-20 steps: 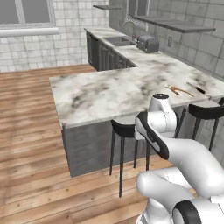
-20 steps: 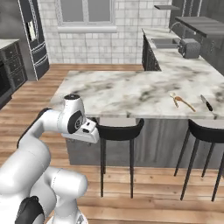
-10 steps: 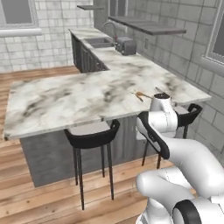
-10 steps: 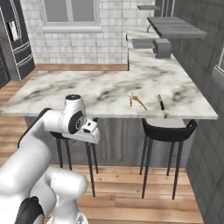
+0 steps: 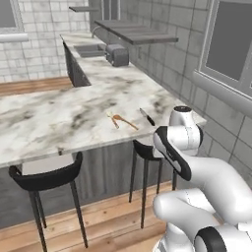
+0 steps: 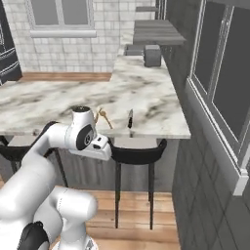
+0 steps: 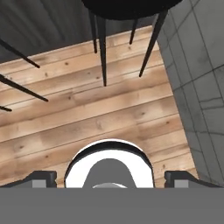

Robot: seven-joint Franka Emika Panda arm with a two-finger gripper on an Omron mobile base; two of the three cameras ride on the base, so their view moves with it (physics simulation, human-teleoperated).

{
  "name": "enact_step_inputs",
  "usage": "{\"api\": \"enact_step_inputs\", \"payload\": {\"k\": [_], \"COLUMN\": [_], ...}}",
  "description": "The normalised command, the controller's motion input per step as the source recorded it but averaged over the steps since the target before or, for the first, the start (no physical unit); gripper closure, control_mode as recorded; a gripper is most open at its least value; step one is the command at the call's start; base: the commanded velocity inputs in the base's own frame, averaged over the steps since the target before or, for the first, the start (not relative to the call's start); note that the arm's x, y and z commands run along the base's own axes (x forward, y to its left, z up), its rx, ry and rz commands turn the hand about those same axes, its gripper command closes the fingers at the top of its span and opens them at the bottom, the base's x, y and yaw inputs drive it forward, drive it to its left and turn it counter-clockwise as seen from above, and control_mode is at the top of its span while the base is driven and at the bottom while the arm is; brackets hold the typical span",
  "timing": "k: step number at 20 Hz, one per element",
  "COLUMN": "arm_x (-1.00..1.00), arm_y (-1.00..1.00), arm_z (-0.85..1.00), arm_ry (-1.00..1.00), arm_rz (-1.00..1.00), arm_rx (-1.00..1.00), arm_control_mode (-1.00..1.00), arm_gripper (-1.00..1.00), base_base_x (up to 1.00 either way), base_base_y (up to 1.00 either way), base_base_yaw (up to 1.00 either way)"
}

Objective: Pick up the metallic utensils from the counter and place them in the open drawer. Make sure not to pick up any wooden utensils.

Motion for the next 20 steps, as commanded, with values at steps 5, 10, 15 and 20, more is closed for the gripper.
{"api": "enact_step_inputs", "payload": {"k": [5,10,15,20], "arm_x": [0.0,0.0,0.0,0.0], "arm_y": [0.0,0.0,0.0,0.0], "arm_z": [0.0,0.0,0.0,0.0], "arm_ry": [0.0,0.0,0.0,0.0], "arm_rz": [0.0,0.0,0.0,0.0], "arm_rx": [0.0,0.0,0.0,0.0], "arm_control_mode": [1.0,1.0,1.0,1.0], "arm_gripper": [-1.0,-1.0,-1.0,-1.0], "base_base_x": [0.81,0.83,0.8,0.55], "base_base_y": [-0.7,-0.2,0.17,0.26], "base_base_yaw": [0.08,0.07,0.06,0.01]}}
